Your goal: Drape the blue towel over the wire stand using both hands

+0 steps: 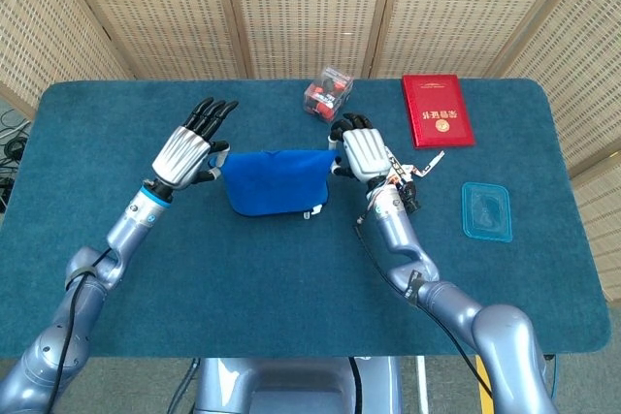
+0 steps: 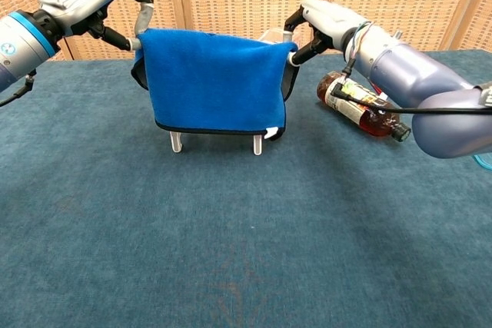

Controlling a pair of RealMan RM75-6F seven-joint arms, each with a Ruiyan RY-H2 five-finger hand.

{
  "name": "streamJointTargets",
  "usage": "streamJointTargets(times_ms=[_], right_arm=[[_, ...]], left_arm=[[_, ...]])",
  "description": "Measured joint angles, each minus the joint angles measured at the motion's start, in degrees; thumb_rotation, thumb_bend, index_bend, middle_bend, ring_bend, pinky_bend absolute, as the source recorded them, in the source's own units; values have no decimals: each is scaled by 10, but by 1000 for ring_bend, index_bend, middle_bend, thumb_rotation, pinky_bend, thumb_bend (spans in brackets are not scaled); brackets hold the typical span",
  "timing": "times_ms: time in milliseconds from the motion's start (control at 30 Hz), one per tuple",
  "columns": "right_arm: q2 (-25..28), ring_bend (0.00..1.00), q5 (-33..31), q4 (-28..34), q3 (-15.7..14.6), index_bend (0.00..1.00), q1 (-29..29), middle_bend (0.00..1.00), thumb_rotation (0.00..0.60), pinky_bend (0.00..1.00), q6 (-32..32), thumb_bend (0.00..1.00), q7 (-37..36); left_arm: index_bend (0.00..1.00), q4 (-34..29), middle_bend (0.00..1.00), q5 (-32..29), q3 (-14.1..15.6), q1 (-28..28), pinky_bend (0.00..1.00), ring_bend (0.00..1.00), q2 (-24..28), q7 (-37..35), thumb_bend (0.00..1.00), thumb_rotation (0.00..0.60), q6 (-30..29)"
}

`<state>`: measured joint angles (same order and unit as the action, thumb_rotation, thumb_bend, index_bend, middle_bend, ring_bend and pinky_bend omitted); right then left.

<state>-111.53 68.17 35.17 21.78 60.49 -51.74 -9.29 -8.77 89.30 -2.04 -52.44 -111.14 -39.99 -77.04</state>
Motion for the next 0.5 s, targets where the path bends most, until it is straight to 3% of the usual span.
streamJointTargets(times_ms=[500], right_arm=[[-14, 157, 7, -19, -3, 600, 5, 323, 600, 140, 8, 466, -9]], left_arm=[[739, 0, 0, 0, 4, -4, 0, 0, -5, 8, 394, 600, 16]])
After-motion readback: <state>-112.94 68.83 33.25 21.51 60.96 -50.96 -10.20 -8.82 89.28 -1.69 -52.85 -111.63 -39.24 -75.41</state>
